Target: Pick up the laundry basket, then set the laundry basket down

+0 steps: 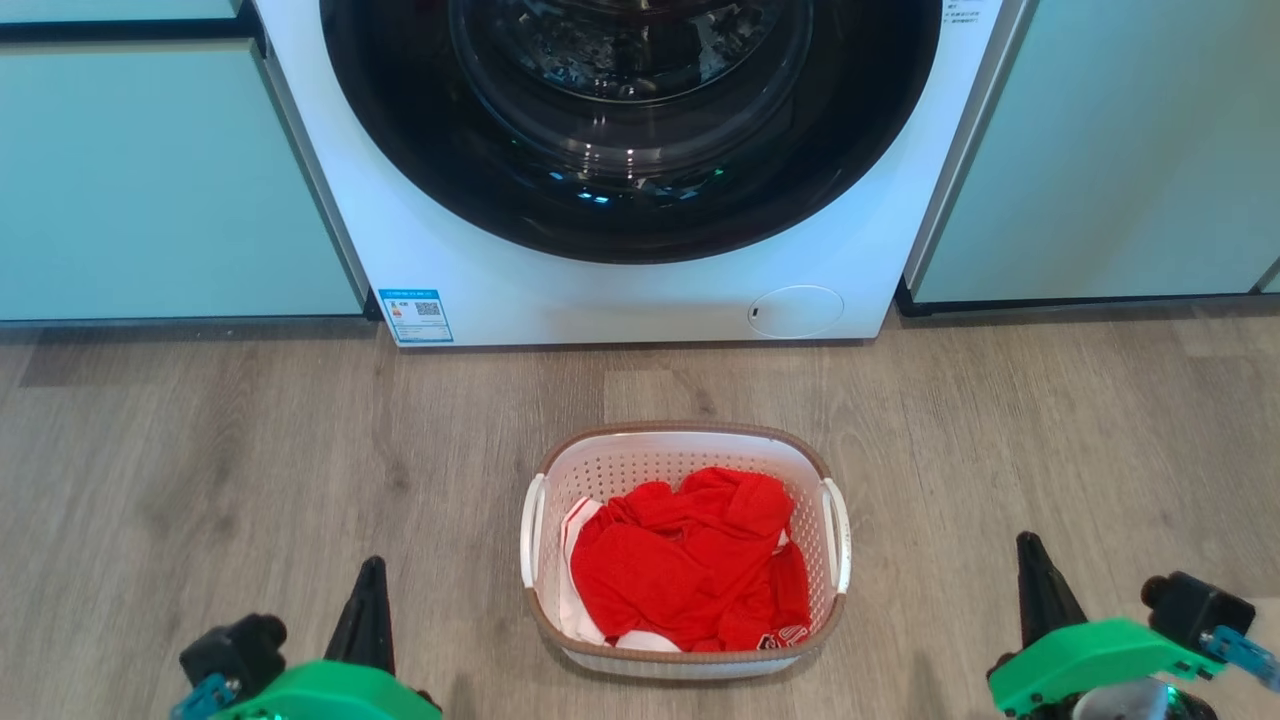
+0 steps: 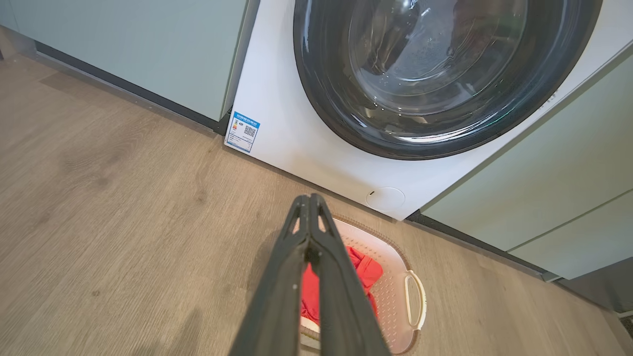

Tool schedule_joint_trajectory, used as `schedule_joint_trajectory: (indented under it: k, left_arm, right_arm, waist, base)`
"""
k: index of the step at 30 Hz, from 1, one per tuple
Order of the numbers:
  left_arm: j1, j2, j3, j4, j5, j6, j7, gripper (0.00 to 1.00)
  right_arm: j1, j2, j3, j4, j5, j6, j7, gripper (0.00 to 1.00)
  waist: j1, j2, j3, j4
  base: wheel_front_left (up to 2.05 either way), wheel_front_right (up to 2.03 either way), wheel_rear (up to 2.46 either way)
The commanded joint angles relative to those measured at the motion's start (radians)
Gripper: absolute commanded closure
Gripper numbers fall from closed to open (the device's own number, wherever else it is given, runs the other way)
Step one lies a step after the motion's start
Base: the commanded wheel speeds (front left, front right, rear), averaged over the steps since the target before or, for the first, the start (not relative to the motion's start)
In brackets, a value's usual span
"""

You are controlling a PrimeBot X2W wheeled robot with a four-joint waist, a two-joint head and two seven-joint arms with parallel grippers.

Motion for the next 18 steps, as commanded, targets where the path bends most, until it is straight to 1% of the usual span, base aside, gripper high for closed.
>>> schedule_joint_trajectory:
  k: [1, 15, 16, 18]
  left_arm:
    - [-0.050, 0.015, 0.026, -0.026, -0.033, -0.011, 0.010, 1.00]
    - [-0.082, 0.019, 0.057, -0.012, -0.200, -0.037, 0.046, 1.00]
    - [-0.082, 0.019, 0.057, -0.012, -0.200, -0.037, 0.046, 1.00]
    - [-0.090, 0.019, 0.064, -0.008, -0.235, -0.042, 0.054, 1.00]
  right_arm:
    - [-0.057, -0.018, -0.004, -0.029, 0.033, 0.001, 0.007, 1.00]
    - [-0.077, -0.022, -0.017, -0.028, 0.192, 0.001, 0.045, 1.00]
    - [-0.077, -0.022, -0.017, -0.028, 0.192, 0.001, 0.045, 1.00]
    - [-0.082, -0.022, -0.020, -0.027, 0.226, 0.001, 0.054, 1.00]
  waist:
    - [0.0000, 0.0000, 0.000, 0.000]
    - [0.0000, 0.0000, 0.001, -0.004]
    - [0.0000, 0.0000, 0.001, -0.004]
    - [0.0000, 0.0000, 0.001, -0.005]
  base:
    - [0.00, 0.00, 0.00]
    - [0.00, 0.00, 0.00]
    - [0.00, 0.00, 0.00]
    - [0.00, 0.00, 0.00]
